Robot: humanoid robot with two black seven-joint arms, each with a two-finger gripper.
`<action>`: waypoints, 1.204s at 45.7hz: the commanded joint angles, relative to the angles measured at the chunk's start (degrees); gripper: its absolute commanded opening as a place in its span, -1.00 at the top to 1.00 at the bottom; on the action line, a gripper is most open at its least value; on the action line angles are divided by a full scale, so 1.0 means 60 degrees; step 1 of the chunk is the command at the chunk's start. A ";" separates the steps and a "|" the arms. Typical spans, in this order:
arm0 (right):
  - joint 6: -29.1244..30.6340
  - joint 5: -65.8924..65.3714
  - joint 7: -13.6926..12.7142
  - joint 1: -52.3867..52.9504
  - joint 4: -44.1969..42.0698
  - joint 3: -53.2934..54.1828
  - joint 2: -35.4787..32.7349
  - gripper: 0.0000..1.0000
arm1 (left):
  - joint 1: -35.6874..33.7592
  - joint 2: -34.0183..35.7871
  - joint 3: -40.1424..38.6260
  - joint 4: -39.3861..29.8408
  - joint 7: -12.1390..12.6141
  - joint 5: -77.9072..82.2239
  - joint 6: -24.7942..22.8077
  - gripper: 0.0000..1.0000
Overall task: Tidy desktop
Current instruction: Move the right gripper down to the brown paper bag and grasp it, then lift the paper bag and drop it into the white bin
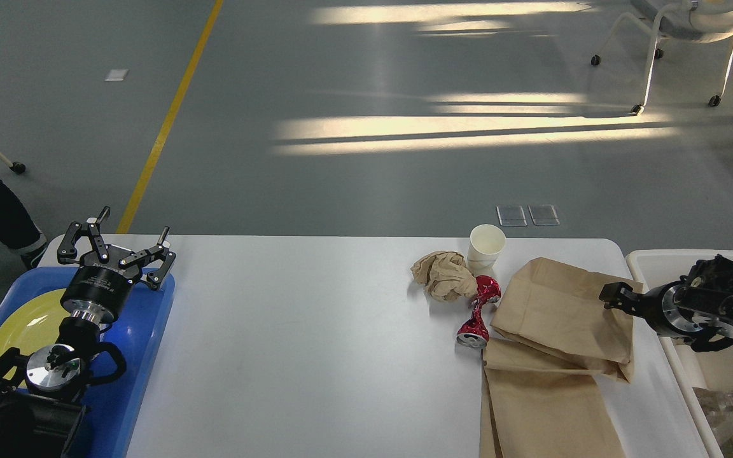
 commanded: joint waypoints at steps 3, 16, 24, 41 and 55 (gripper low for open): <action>-0.0048 0.0011 0.0023 -0.0093 -0.0009 0.0184 0.0006 -0.89 | 0.0000 0.0000 0.0000 0.0000 0.0001 0.0000 -0.0003 -0.93; -0.0166 0.0011 0.0009 -0.0312 0.0020 0.0184 0.0021 0.08 | 0.0000 0.0000 0.0000 0.0000 0.0001 0.0000 0.0012 -0.93; -0.0165 -0.0004 0.0009 -0.0312 -0.0038 0.0110 0.0007 0.87 | 0.0000 0.0000 0.0000 0.0000 0.0001 0.0000 -0.0003 -0.93; 0.0010 0.0011 0.0009 0.0551 -0.0053 0.0037 -0.0461 1.00 | 0.0000 0.0000 0.0000 0.0000 0.0001 0.0000 -0.0003 -0.93; 0.1430 -0.0004 0.0038 0.2308 0.0474 0.0081 -0.1780 1.00 | 0.0000 0.0000 0.0000 0.0000 0.0001 0.0000 -0.0003 -0.93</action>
